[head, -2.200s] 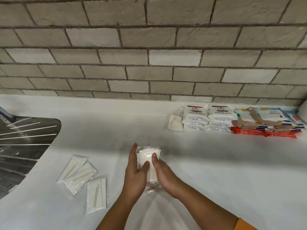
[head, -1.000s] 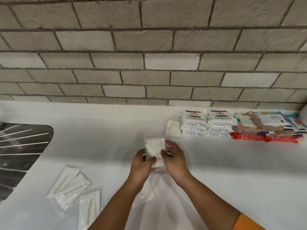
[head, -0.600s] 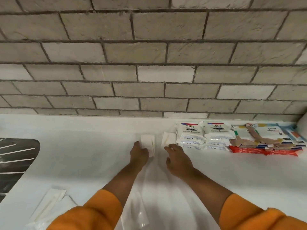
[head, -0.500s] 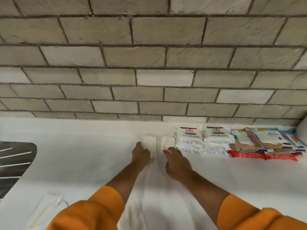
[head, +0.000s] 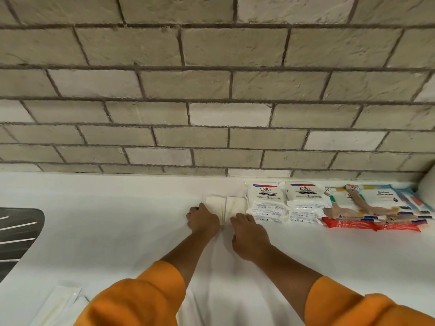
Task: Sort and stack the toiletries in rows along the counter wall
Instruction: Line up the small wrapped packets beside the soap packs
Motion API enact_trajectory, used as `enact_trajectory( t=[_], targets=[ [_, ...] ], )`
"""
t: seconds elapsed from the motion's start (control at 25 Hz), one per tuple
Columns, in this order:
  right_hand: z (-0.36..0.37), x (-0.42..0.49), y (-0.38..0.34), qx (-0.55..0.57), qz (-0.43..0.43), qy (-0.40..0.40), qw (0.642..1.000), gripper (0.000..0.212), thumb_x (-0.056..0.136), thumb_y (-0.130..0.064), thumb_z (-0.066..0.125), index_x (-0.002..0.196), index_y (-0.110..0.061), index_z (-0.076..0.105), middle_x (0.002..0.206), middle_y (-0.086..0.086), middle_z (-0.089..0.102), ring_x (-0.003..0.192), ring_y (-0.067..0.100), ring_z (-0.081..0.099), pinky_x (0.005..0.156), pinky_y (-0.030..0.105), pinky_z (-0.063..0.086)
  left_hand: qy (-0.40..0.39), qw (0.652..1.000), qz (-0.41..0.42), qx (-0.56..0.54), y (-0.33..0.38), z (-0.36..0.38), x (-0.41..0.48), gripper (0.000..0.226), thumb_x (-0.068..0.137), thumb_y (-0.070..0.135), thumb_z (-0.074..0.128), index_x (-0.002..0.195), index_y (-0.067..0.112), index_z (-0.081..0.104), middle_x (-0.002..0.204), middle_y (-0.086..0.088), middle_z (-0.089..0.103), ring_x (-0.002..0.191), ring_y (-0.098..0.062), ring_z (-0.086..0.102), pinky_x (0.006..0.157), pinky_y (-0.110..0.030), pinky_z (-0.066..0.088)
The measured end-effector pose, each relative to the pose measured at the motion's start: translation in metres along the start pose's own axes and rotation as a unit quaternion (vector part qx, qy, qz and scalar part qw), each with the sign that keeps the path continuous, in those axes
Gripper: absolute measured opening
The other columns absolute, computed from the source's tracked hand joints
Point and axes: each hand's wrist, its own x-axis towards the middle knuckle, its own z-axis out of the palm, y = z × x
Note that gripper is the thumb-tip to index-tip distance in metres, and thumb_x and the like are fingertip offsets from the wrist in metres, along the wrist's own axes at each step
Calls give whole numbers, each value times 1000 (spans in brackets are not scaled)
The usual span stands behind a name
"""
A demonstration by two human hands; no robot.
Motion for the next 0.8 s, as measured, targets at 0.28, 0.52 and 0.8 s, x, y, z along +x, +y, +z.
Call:
enact_trajectory(
  t=[0.28, 0.52, 0.8],
  targets=[
    [-1, -13, -5, -12, -17, 41, 999, 58, 91, -23, 51, 148, -19, 43, 155, 2, 40, 141, 29, 38, 92, 41, 52, -8, 997, 20, -72, -17, -12, -3, 67, 90, 23, 55, 152, 15, 32, 149, -16, 40, 138, -37, 35, 111, -47, 34],
    [4, -39, -31, 51, -1, 24, 998, 50, 94, -28, 47, 145, -24, 47, 142, -1, 48, 129, 26, 44, 87, 36, 50, 1, 986, 78, -144, -59, -33, -31, 40, 92, 21, 60, 132, 17, 58, 132, -11, 57, 117, -25, 55, 102, -34, 44],
    [23, -93, -73, 195, 47, -63, 978, 33, 92, -52, 57, 108, -24, 63, 110, -3, 64, 103, 20, 63, 89, 32, 53, 23, 974, 85, -209, -131, -74, -100, 16, 95, 17, 61, 97, 26, 73, 97, 14, 71, 91, 1, 64, 73, -4, 41]
  ],
)
